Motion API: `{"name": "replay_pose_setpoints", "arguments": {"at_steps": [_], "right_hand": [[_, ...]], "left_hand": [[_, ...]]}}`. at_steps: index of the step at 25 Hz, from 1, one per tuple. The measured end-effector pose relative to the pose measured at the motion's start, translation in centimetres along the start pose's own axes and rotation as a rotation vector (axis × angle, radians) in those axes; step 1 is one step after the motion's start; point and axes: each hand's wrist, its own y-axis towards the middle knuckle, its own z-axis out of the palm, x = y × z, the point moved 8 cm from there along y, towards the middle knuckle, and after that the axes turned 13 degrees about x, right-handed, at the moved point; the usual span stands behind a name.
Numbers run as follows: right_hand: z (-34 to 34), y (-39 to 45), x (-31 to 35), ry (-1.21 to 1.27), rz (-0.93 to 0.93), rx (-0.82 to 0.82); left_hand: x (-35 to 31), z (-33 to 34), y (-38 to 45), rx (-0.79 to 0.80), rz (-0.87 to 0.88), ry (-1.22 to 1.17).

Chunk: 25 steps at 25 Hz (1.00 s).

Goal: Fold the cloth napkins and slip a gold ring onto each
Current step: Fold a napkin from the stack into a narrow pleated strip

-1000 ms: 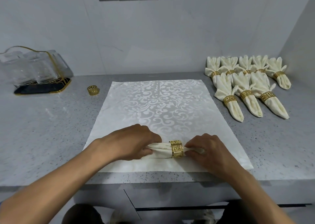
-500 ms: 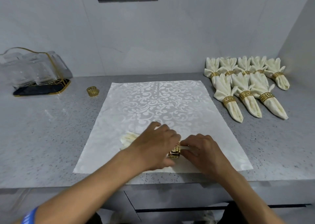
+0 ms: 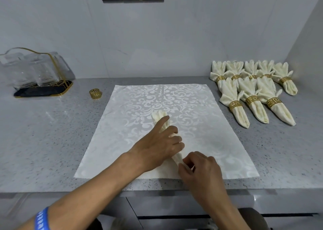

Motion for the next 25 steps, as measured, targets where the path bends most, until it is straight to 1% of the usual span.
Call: {"name": "replay_pose_setpoints", "arguments": {"at_steps": [1, 2, 4, 5, 7, 8, 9, 11, 12, 13, 15, 17, 20, 23, 25], "right_hand": [[0.2, -0.3, 0.3, -0.037, 0.001, -0.01], [0.2, -0.6, 0.6, -0.079, -0.001, -0.01], [-0.4, -0.6, 0.7, -0.105, 0.017, 0.004], [-1.0, 0.0, 0.5, -0.079, 0.032, 0.002], [-2.2, 2.1, -0.2, 0.035, 0.047, 0.007], [-2.3, 3.7, -0.5, 0.115, 0.038, 0.048], [-2.1, 5.4, -0.6, 0.195, 0.017, 0.118], [-0.6, 8.2, -0.2, 0.355, -0.047, 0.284], [0.2, 9.1, -0.1, 0.442, -0.059, 0.336], [0.8, 9.7, 0.0, 0.526, -0.055, 0.354], [0.7, 10.3, -0.2, 0.597, -0.043, 0.305], [-0.3, 10.0, -0.8, 0.551, -0.066, 0.204], [-1.8, 8.2, -3.0, 0.312, -0.097, 0.045], [-1.8, 6.3, -3.9, 0.013, -0.122, -0.024], [-0.9, 5.3, -2.1, -0.203, -0.246, -0.023]], "left_hand": [[0.3, 0.5, -0.7, 0.0, -0.028, -0.066], [0.6, 1.0, -1.5, -0.013, -0.076, -0.186], [1.6, 1.6, -3.8, -0.086, -0.234, -0.521], [2.2, 1.7, -5.1, -0.15, -0.344, -0.668], [3.8, 2.1, -6.9, -0.271, -0.589, -0.821], [4.5, 2.6, -7.0, -0.285, -0.672, -0.894], [5.1, 3.4, -6.5, -0.277, -0.696, -0.987], [5.6, 4.2, -4.7, -0.24, -0.636, -1.169], [5.8, 4.2, -3.8, -0.226, -0.6, -1.23], [5.9, 4.1, -3.1, -0.226, -0.573, -1.268], [6.3, 3.7, -2.5, -0.253, -0.546, -1.291], [7.1, 3.7, -2.9, -0.286, -0.57, -1.259], [7.4, 5.0, -4.6, -0.242, -0.636, -1.168], [6.1, 6.2, -5.6, -0.198, -0.673, -1.142], [5.2, 6.1, -5.5, -0.202, -0.643, -1.098]]}}
